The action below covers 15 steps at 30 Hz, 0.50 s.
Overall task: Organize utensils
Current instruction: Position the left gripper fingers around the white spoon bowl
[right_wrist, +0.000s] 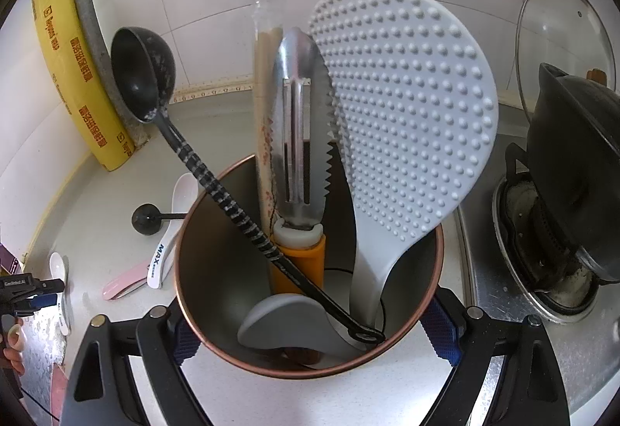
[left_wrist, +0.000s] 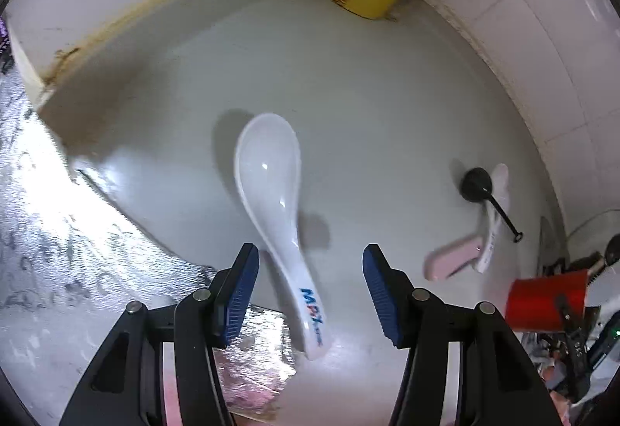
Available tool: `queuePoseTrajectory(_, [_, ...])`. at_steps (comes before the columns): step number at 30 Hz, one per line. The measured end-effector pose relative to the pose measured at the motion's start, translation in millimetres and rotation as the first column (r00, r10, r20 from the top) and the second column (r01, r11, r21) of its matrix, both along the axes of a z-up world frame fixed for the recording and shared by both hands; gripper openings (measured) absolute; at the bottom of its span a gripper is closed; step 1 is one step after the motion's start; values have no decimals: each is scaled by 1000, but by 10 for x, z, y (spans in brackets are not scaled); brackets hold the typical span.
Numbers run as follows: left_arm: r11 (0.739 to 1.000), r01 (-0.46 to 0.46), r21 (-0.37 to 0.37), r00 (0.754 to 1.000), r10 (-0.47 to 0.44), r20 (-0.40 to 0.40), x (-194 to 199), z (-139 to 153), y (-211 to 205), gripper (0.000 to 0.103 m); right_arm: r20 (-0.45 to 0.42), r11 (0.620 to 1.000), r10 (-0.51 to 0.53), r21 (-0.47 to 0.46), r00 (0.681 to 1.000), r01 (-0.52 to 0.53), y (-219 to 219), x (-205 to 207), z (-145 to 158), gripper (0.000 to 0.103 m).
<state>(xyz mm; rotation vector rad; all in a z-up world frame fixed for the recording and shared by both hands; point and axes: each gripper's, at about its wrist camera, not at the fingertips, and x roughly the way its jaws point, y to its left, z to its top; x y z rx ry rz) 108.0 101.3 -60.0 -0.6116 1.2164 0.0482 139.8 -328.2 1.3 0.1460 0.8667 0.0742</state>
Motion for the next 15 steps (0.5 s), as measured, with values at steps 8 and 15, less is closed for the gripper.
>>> queuePoseTrajectory(8, [993,90,-76,996,-87,37,185,-20,-276,57,1,1000,-1,0,1000,1,8,-3,1,93])
queuePoseTrajectory(15, [998,48,-38,998,-47,31,48,-4,-128,58,2,1000,-4,1,1000,4,9,4,3,93])
